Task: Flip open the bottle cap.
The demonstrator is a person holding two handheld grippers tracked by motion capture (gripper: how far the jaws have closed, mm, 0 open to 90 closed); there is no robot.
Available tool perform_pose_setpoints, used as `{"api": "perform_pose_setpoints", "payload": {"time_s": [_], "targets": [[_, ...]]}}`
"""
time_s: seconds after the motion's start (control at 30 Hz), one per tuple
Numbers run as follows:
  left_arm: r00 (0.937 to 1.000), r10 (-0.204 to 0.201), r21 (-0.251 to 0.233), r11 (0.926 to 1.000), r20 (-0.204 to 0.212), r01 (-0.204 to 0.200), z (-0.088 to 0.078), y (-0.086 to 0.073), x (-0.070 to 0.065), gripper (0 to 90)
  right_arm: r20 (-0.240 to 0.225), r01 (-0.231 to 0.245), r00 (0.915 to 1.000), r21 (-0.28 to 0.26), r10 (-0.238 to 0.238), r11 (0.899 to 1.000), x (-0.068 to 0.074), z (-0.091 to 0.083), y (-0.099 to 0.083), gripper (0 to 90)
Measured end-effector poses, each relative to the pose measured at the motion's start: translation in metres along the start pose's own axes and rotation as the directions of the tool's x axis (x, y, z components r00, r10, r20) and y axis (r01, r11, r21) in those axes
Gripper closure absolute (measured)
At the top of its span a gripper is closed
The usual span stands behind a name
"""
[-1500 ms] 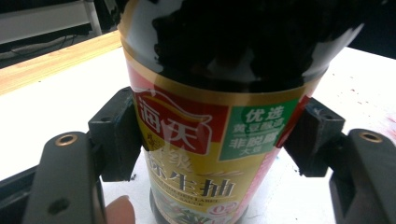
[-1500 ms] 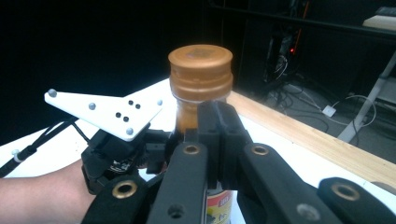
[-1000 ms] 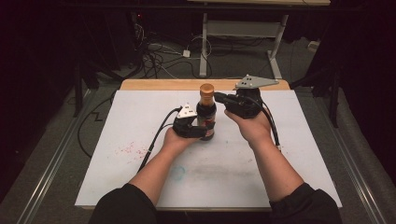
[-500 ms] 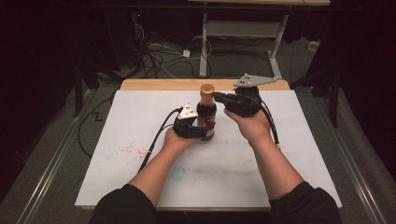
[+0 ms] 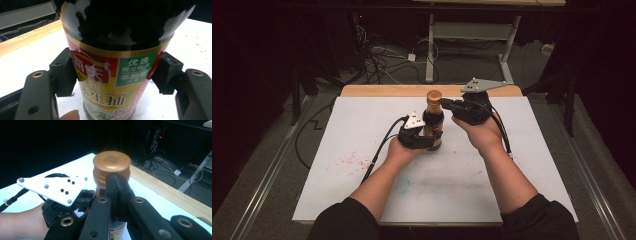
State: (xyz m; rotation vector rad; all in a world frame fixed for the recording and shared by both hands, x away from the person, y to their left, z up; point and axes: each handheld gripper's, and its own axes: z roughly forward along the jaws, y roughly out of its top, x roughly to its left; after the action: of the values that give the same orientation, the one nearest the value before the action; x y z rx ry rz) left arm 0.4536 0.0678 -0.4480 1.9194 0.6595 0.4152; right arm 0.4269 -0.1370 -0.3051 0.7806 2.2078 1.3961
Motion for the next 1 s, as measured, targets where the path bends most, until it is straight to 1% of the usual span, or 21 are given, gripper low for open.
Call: {"api": "perform_pose_setpoints", "payload": {"time_s": [0.5,0.7,0.73,0.77,0.9,1.0], "targets": [[0.9999,0.006,0.001,1.0,-0.009,-0.006,0.0,0.0,-0.001,30.0,0.01,0.013,0.9999,0.017,-0.013,1.0,0.001,0.001,0.003,90.0],[0.9998,0.011,0.01,0.9999,-0.014,-0.011,0.0,0.001,-0.001,30.6,0.009,0.017,0.9998,0.037,-0.017,0.999,0.002,0.001,0.006,90.0],[0.9998,0.012,0.008,0.9999,-0.015,-0.012,0.0,0.001,-0.002,30.7,0.013,0.023,0.9996,0.047,-0.024,0.999,0.003,0.001,0.007,90.0],[0.9997,0.014,0.011,0.9998,-0.019,-0.014,0.0,0.001,-0.002,30.7,0.024,0.042,0.9988,0.067,-0.043,0.997,0.004,0.001,0.01,90.0],[0.9994,0.021,0.013,0.9997,-0.027,-0.021,0.001,0.001,-0.003,30.9,0.032,0.042,0.9985,0.085,-0.045,0.995,0.004,0.001,0.013,90.0],[0.9989,0.028,0.016,0.9995,-0.036,-0.027,0.001,0.001,-0.004,31.0,0.031,0.034,0.9988,0.086,-0.037,0.996,0.004,0.001,0.013,90.0]]}}
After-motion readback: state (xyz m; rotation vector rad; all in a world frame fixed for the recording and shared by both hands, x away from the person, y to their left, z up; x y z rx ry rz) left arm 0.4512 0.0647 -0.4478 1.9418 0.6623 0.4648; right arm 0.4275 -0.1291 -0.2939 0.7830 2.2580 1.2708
